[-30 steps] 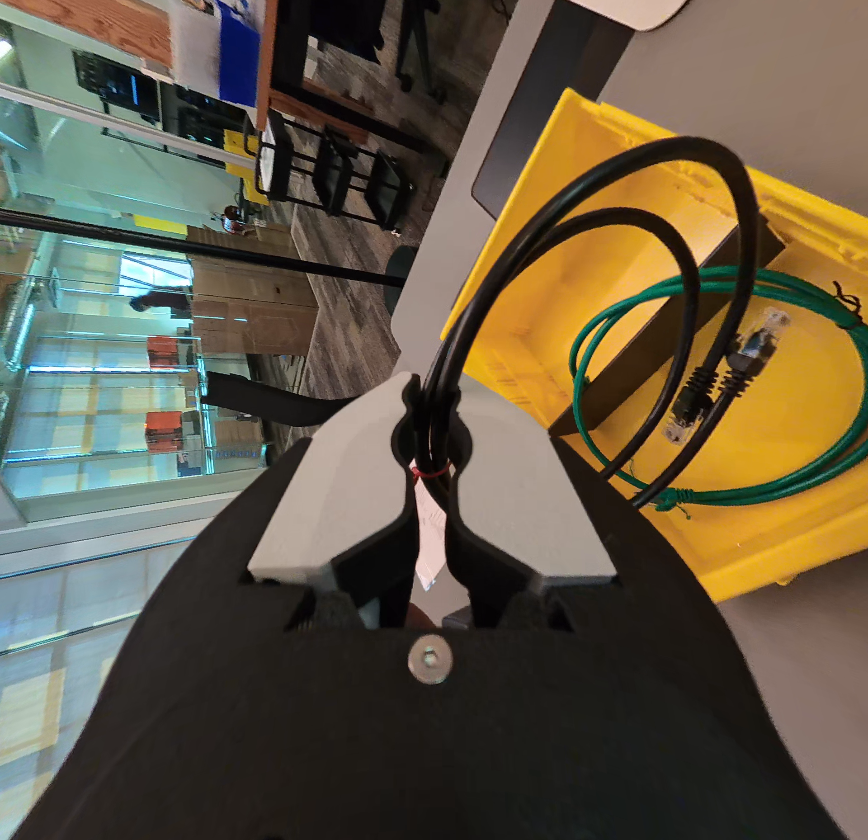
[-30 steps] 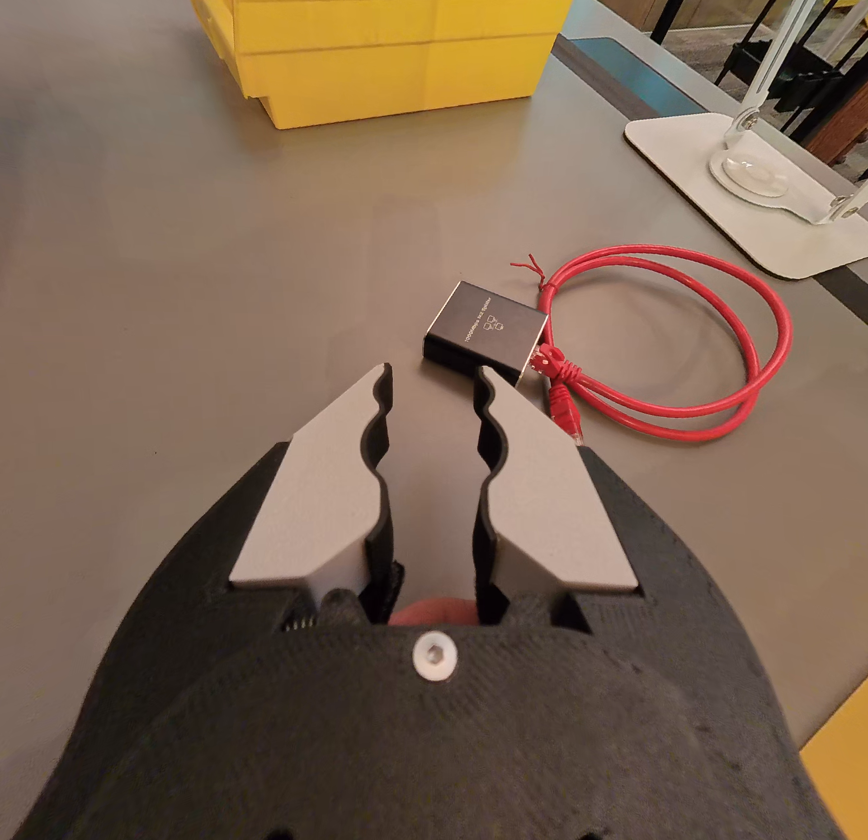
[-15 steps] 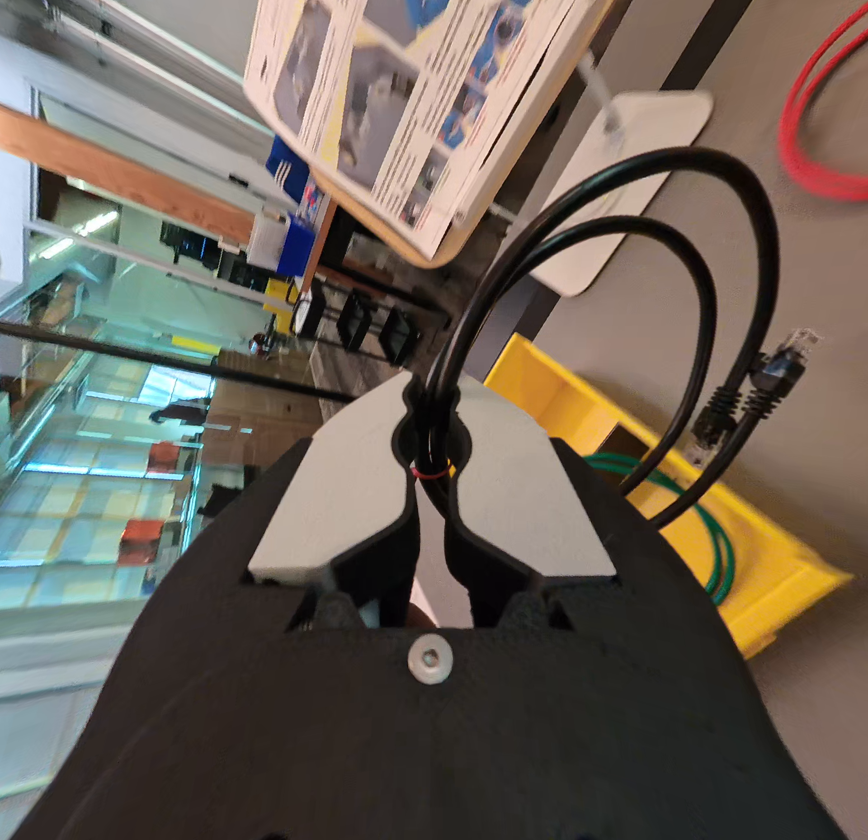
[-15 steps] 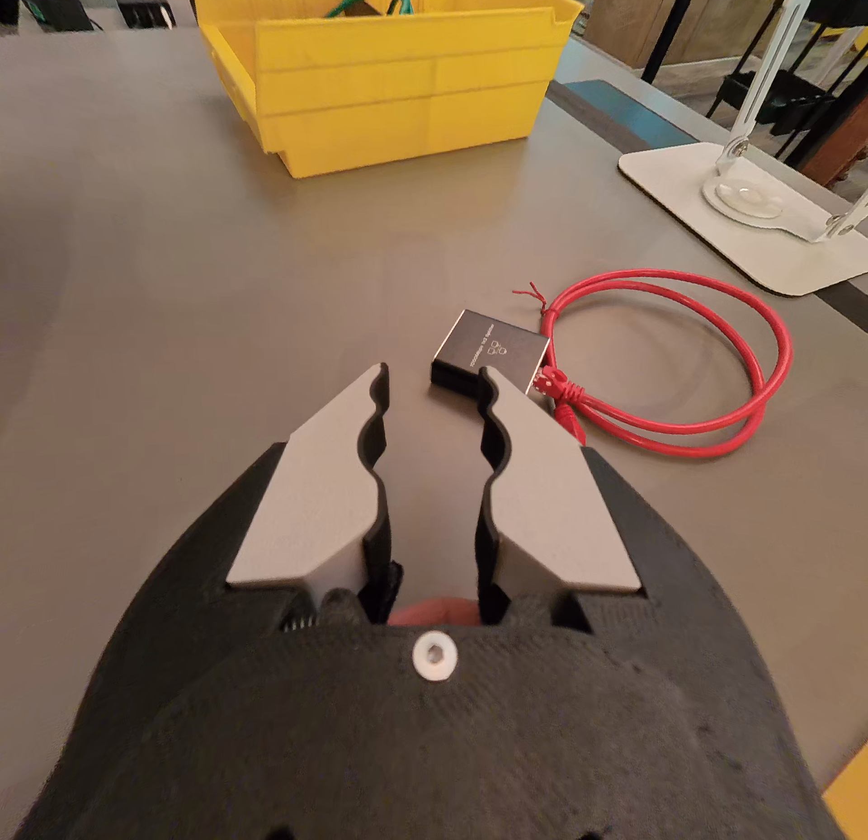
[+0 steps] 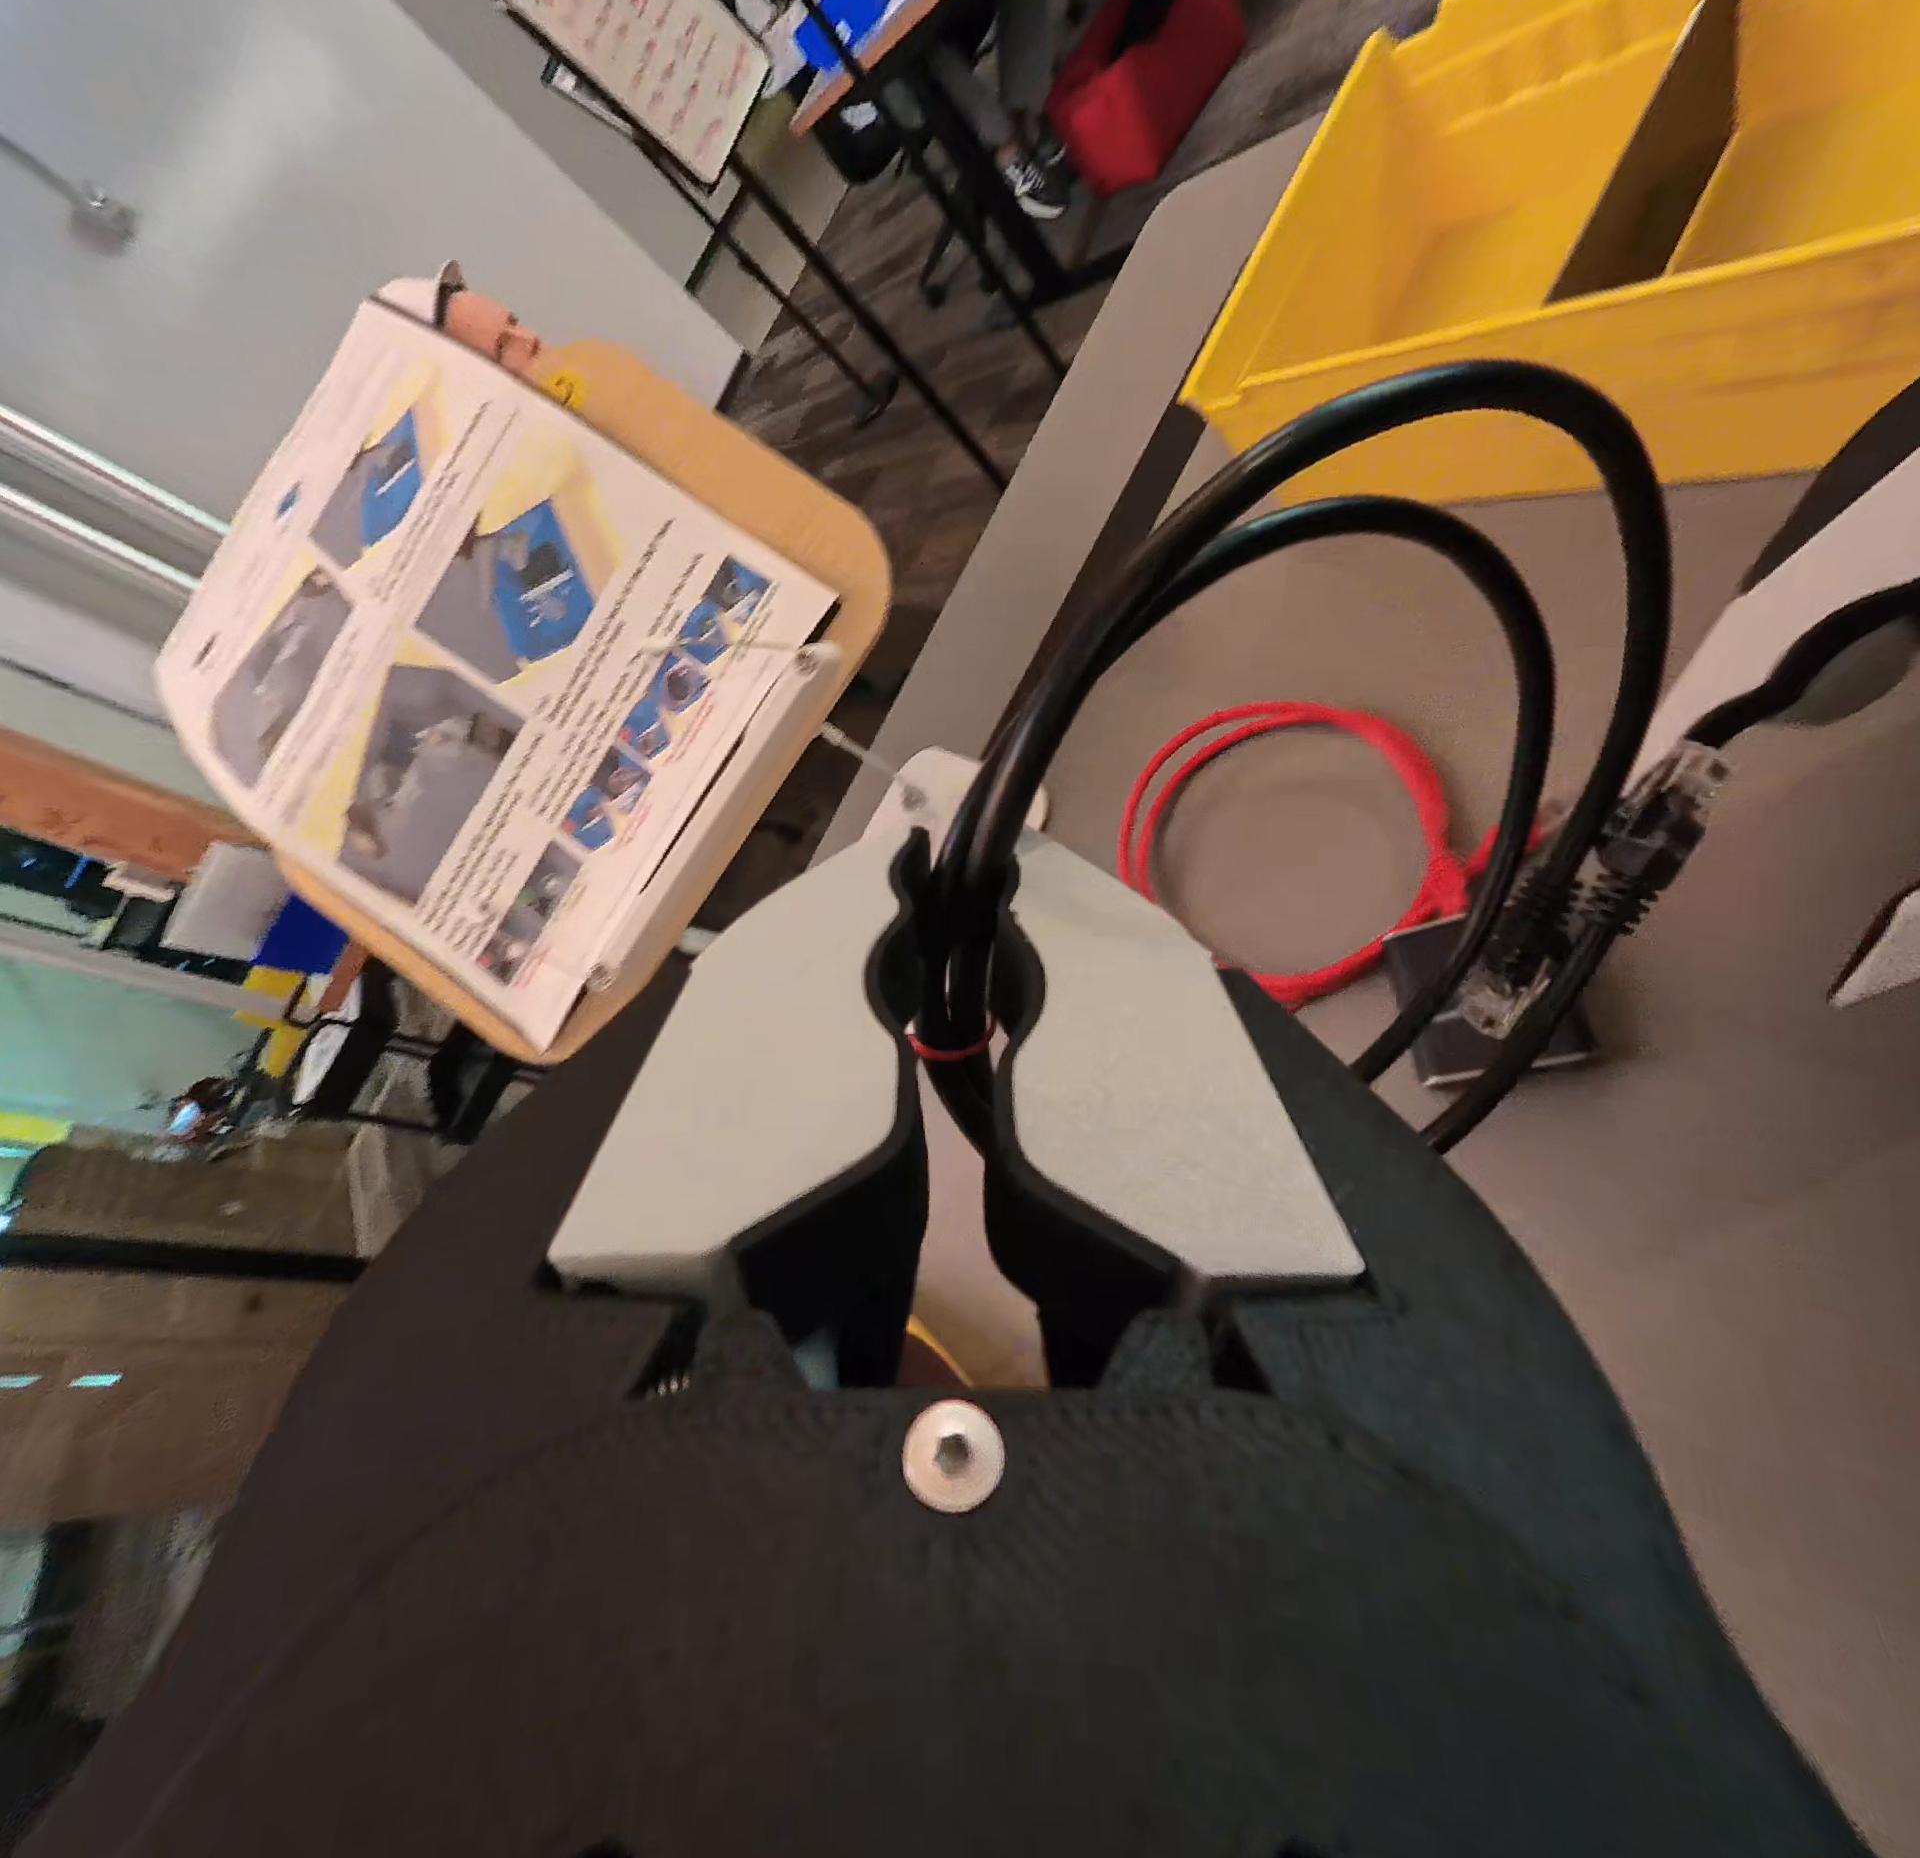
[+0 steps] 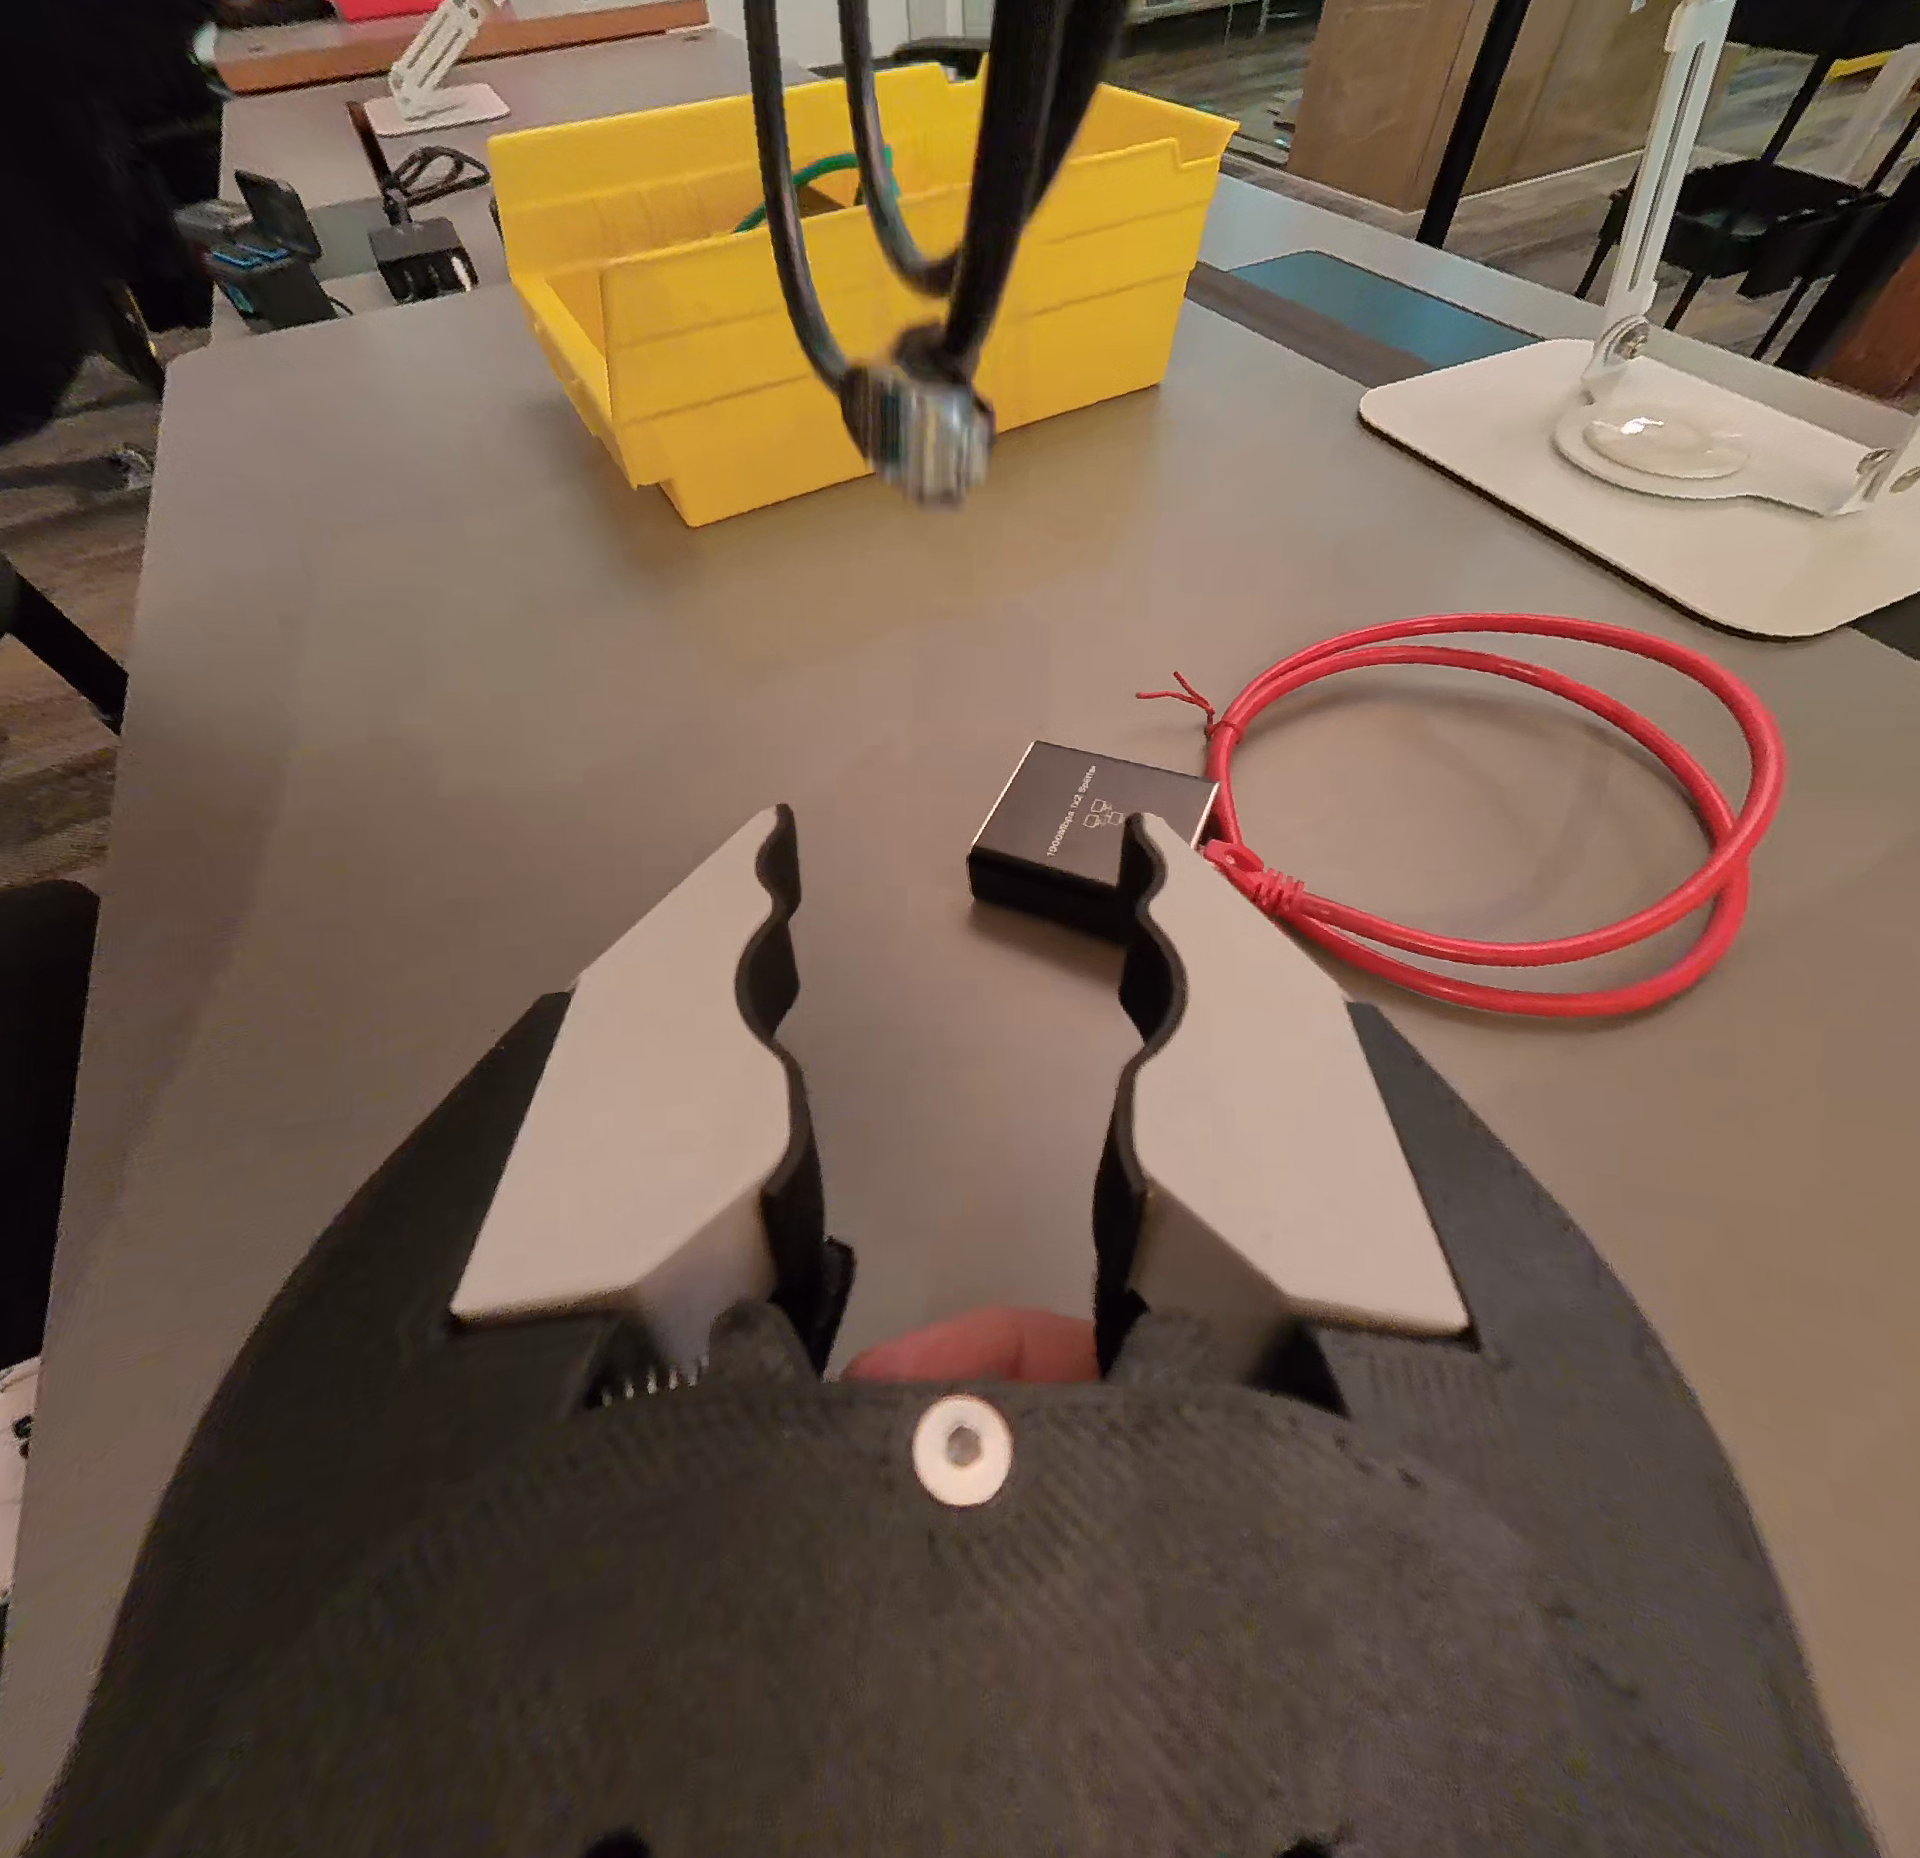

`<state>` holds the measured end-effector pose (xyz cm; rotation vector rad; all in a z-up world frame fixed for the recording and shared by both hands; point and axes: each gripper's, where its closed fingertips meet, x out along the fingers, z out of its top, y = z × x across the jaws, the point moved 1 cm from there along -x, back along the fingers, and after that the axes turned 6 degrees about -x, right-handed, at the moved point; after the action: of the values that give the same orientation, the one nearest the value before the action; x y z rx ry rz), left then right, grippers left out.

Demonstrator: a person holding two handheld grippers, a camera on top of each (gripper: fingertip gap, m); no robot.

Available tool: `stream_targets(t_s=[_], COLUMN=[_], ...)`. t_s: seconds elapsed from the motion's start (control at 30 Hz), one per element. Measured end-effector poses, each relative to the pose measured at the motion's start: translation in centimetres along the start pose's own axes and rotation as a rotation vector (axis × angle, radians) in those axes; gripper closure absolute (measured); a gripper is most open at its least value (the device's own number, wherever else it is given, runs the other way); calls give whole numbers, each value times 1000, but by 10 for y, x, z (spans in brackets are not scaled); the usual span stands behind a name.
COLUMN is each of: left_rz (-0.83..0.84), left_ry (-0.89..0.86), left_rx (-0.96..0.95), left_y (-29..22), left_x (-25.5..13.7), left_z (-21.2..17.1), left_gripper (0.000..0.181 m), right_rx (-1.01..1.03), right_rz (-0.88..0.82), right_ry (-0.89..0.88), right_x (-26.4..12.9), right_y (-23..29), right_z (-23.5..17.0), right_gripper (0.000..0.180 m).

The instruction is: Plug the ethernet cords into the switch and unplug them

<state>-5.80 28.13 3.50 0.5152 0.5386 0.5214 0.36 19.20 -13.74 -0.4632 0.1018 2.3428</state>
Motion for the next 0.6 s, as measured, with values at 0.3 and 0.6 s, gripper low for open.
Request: stream_targets(t_s=[0.3, 0.6], left_rz=[-108, -177], left_ry=[-80, -65], left_rx=[-89, -194], left_y=[-41, -55], left_x=[24, 34], left_z=[18, 1], left_gripper=[173, 172], right_rx=[119, 126], right_rz=[104, 99], right_ry=[-142, -210], right_x=[-8, -16], right_y=[8, 8], right_z=[22, 34], right_gripper=[122, 166])
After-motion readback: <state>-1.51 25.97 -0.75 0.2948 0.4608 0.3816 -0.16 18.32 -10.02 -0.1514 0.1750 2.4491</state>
